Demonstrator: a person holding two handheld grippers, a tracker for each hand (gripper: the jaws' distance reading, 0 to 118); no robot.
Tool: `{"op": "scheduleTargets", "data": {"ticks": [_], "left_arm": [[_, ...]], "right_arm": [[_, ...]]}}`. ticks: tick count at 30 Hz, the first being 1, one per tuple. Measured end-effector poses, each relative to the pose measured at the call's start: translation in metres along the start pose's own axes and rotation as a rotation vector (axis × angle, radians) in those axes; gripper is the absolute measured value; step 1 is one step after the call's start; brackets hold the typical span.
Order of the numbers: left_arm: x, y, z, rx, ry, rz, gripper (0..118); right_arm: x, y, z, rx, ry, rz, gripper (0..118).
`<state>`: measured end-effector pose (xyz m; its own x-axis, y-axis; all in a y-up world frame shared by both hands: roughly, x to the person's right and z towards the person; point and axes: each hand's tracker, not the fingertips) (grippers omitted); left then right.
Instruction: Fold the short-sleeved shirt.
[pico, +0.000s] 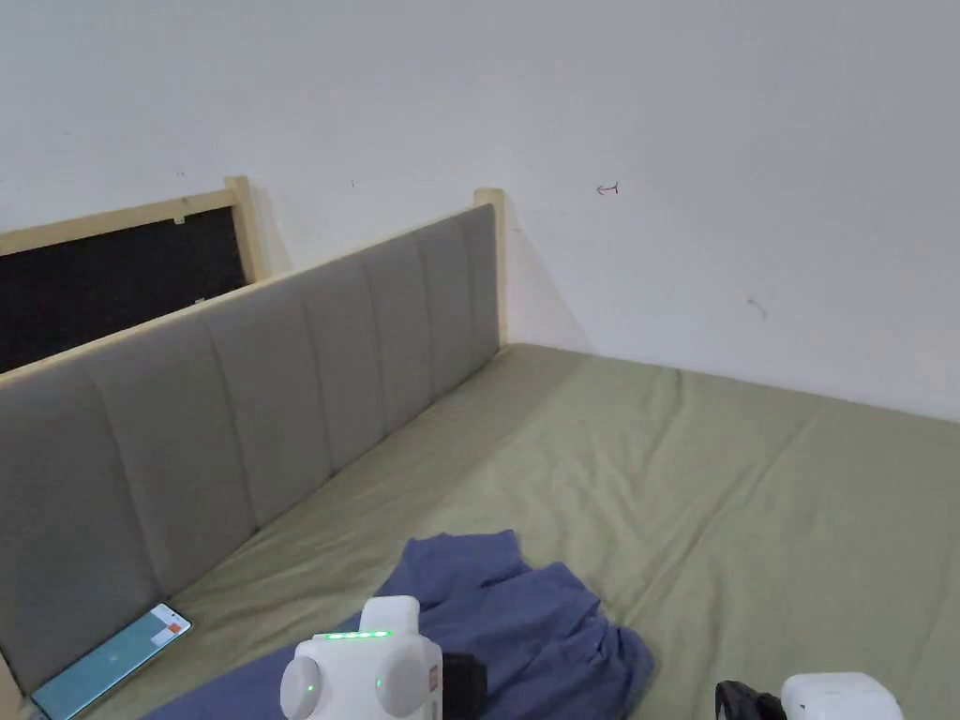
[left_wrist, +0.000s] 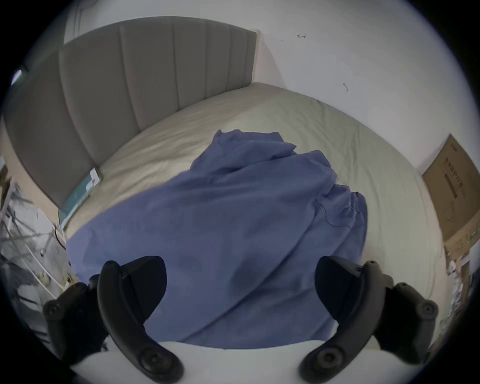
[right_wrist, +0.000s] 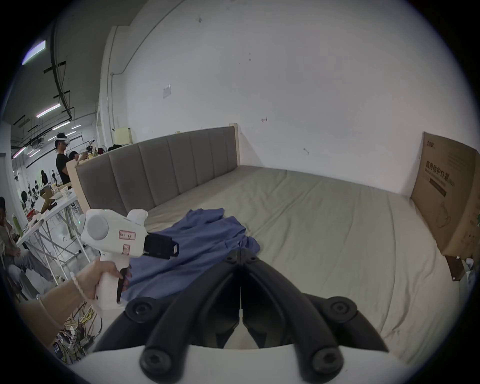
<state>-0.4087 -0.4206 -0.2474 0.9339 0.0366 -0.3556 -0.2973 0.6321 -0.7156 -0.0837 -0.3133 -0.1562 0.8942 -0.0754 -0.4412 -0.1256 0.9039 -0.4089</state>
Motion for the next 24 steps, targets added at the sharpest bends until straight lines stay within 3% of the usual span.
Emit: {"op": "scheduleTargets", "data": {"ticks": [8, 10, 12, 13, 14, 16, 17, 24], "left_arm": [[0.026, 0.008, -0.074, -0.189, -0.013, -0.054, 111], [0.031, -0.002, -0.090, -0.273, 0.027, -0.068, 88], [0.035, -0.009, -0.092, -0.217, 0.021, -0.058, 87], [0.029, -0.007, -0.091, -0.218, 0.021, -0.068, 79], [0.028, -0.010, -0.091, -0.209, 0.020, -0.071, 66], [0.025, 0.005, -0.072, -0.199, 0.077, -0.068, 18], [0.022, 0.005, -0.072, -0.194, 0.118, -0.074, 3], [0.007, 0.026, -0.065, -0.222, 0.024, 0.065, 3]], "right_arm": [[0.014, -0.020, -0.022, -0.092, -0.009, 0.007, 0], [0.018, -0.023, -0.025, -0.112, -0.014, 0.003, 0], [0.023, -0.026, -0.027, -0.126, -0.011, -0.010, 0], [0.025, -0.028, -0.028, -0.129, -0.013, -0.018, 0], [0.026, -0.029, -0.029, -0.137, -0.015, -0.030, 0], [0.030, -0.031, -0.032, -0.158, -0.012, -0.061, 0], [0.030, -0.033, -0.032, -0.163, -0.013, -0.074, 0], [0.042, -0.030, -0.012, -0.161, -0.044, -0.079, 0]]}}
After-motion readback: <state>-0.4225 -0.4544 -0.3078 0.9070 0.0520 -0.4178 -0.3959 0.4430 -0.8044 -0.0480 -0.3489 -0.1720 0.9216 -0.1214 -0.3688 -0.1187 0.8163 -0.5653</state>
